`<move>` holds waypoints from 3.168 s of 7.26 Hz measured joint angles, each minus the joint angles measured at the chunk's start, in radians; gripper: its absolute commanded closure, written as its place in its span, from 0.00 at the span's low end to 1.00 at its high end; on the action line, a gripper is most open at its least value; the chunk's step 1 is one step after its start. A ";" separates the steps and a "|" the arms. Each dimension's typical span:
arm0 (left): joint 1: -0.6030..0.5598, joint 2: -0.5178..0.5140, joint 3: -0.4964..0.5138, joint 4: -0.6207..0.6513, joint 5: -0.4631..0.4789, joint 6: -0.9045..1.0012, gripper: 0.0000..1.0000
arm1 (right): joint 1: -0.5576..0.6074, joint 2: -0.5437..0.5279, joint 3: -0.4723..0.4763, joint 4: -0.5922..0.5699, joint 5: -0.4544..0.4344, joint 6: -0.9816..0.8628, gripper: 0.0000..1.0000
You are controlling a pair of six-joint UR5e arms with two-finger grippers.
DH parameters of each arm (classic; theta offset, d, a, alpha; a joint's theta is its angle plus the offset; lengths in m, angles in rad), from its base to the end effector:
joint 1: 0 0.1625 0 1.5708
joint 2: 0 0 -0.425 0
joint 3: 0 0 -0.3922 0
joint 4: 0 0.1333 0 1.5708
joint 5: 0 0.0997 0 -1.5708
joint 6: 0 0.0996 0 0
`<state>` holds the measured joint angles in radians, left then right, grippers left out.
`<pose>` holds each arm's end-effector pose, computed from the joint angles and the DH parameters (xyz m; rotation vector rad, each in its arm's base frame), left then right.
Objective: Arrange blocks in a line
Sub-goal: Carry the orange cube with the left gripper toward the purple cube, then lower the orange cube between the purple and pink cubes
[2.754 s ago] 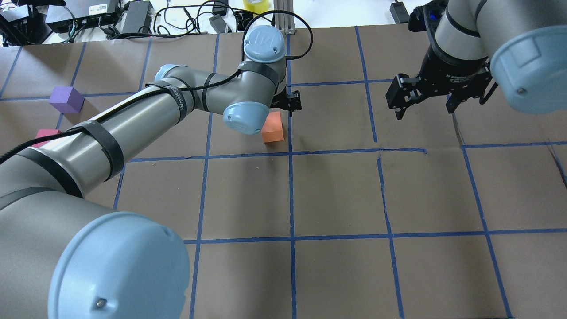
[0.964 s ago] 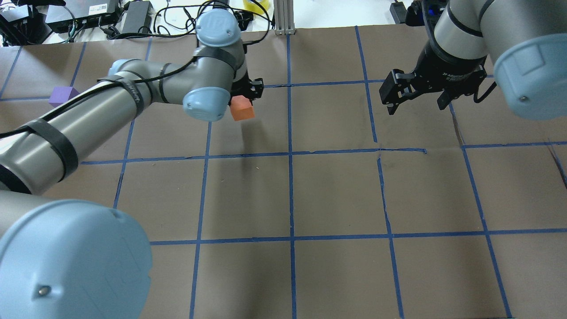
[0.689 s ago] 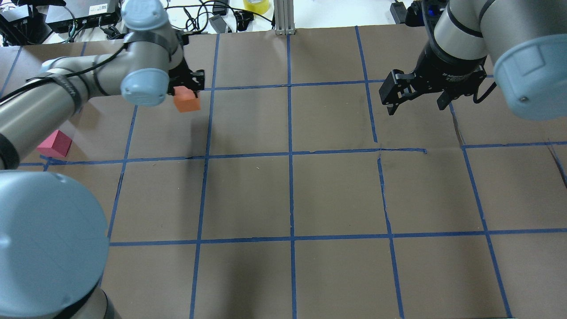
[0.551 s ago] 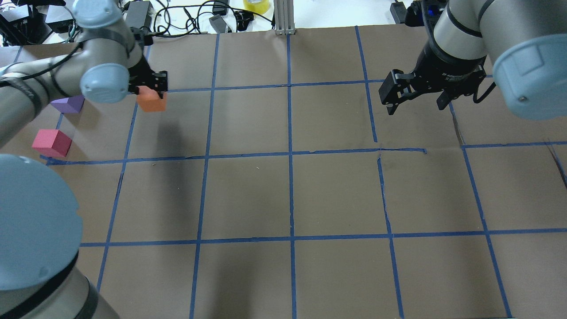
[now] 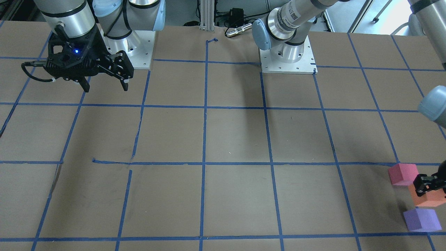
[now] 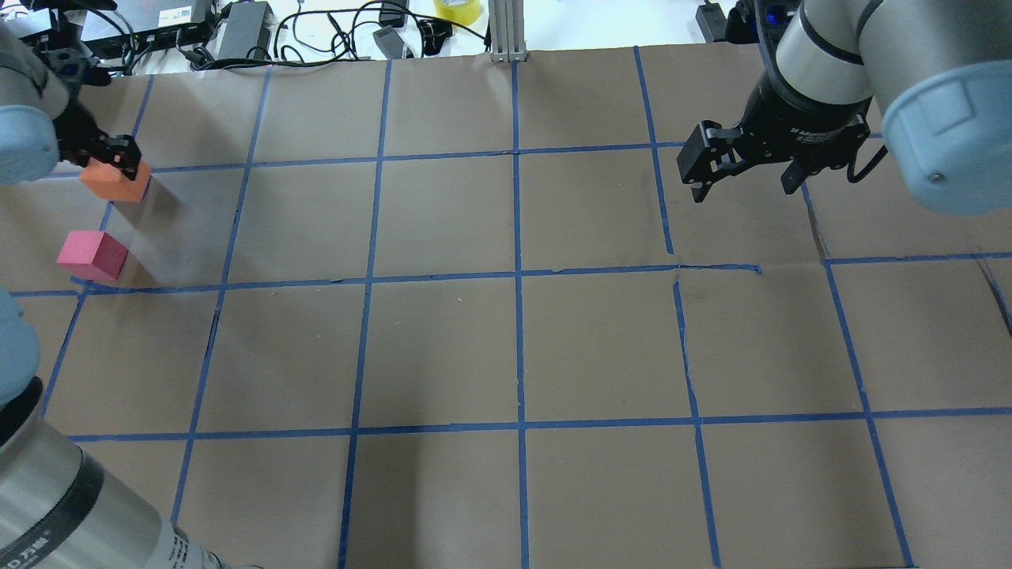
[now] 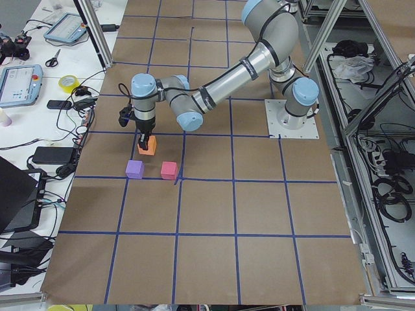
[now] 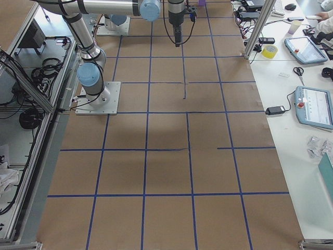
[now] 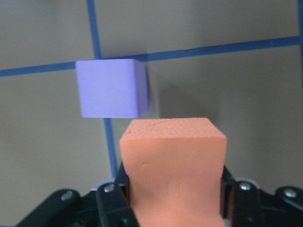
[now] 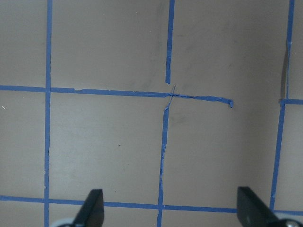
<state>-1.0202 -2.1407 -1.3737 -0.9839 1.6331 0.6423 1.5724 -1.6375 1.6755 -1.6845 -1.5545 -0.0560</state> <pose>0.2648 -0.6742 0.3015 0.1259 2.9600 -0.2115 0.1357 -0.4703 0.4799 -0.0910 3.1238 -0.1190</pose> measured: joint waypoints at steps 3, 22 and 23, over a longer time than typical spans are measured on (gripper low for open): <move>0.029 -0.060 0.054 -0.020 -0.040 0.002 1.00 | -0.001 -0.002 0.000 0.000 0.003 0.001 0.00; 0.050 -0.154 0.053 -0.069 -0.046 0.007 1.00 | -0.002 -0.004 -0.002 -0.002 -0.001 -0.001 0.00; 0.051 -0.156 0.052 -0.063 -0.047 0.013 1.00 | -0.002 -0.004 -0.002 -0.002 -0.001 -0.001 0.00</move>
<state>-0.9696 -2.2963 -1.3215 -1.0471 1.5864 0.6555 1.5708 -1.6414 1.6736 -1.6867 -1.5555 -0.0567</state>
